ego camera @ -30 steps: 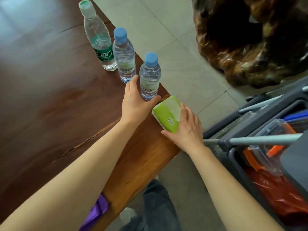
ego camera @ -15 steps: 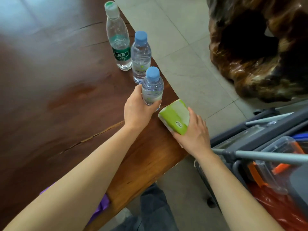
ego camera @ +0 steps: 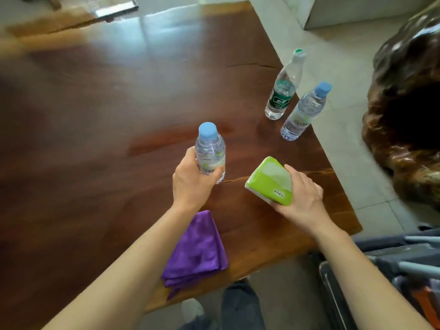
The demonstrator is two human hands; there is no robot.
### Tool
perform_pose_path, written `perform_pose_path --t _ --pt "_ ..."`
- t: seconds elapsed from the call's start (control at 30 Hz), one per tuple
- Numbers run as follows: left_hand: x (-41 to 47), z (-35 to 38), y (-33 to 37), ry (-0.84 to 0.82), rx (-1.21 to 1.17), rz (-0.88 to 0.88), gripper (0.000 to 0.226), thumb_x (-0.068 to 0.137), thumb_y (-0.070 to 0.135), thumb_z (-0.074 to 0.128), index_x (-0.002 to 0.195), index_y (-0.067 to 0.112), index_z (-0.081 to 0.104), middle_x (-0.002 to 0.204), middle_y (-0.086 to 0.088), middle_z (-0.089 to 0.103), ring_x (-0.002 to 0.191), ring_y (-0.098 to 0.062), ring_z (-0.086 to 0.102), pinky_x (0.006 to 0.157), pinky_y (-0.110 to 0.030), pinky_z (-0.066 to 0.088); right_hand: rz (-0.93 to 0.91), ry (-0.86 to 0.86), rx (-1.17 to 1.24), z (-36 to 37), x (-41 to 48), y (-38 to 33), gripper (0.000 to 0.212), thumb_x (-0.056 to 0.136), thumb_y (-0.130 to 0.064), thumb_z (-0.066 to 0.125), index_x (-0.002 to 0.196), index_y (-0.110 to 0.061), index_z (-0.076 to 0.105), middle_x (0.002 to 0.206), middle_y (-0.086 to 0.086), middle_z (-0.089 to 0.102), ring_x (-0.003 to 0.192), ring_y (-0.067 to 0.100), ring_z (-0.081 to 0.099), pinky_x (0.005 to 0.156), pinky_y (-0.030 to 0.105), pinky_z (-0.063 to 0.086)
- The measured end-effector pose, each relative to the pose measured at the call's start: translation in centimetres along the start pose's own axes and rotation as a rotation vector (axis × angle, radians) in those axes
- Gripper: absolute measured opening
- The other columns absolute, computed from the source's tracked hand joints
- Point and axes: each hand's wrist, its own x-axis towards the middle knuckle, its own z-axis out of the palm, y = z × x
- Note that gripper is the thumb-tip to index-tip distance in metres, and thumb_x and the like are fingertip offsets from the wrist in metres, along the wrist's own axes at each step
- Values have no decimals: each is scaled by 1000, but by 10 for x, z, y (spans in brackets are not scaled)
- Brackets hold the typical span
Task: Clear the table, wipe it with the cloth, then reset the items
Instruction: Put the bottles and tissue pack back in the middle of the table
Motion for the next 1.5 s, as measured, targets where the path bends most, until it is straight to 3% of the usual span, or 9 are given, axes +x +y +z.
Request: perform_pose_path --t 0.27,0.53,0.7,0.93,1.27,1.4,1.5 --pt "38 -47 -23 124 1 -47 50 70 42 83 111 24 59 99 7 76 93 -20 72 84 -42 55 -230 -18 -39 6 77 -65 95 70 -46 83 150 -18 39 137 4 55 128 28 51 108 45 28" --pt "93 -28 -30 172 -34 -93 49 72 39 84 111 21 61 99 8 75 92 -19 71 84 -43 55 -378 -86 -89 24 180 -86 92 68 -39 84 148 -19 42 134 4 57 127 30 52 108 45 30" --pt "125 -11 -35 190 -36 -129 48 72 38 85 111 21 61 99 9 74 94 -18 71 85 -43 56 -471 -123 -120 37 230 -83 93 71 -42 84 150 -21 40 140 0 53 134 24 46 112 45 23" --pt "156 -2 -41 173 -23 -139 50 72 39 84 112 22 60 97 9 75 94 -18 72 87 -44 55 -507 -245 -185 42 273 -83 94 74 -37 80 153 -26 30 150 -4 42 143 19 34 120 47 6" --pt "151 2 -46 97 -35 -86 58 76 33 82 125 20 54 117 4 67 107 -24 66 90 -46 55 -476 -357 -278 37 277 -90 110 73 -35 82 159 -29 13 162 -6 26 155 16 11 121 53 0" --pt "150 -2 -50 66 -34 -94 74 75 30 85 138 18 49 128 2 65 119 -22 63 96 -46 53 -491 -266 -212 27 271 -88 124 65 -46 87 160 -30 10 164 -3 21 155 19 10 121 53 4" --pt "138 -6 -51 84 16 -146 89 74 37 87 147 18 40 141 1 56 130 -16 54 102 -45 49 -463 -177 -163 15 255 -90 117 66 -49 87 159 -24 21 161 2 30 151 24 23 121 49 19"
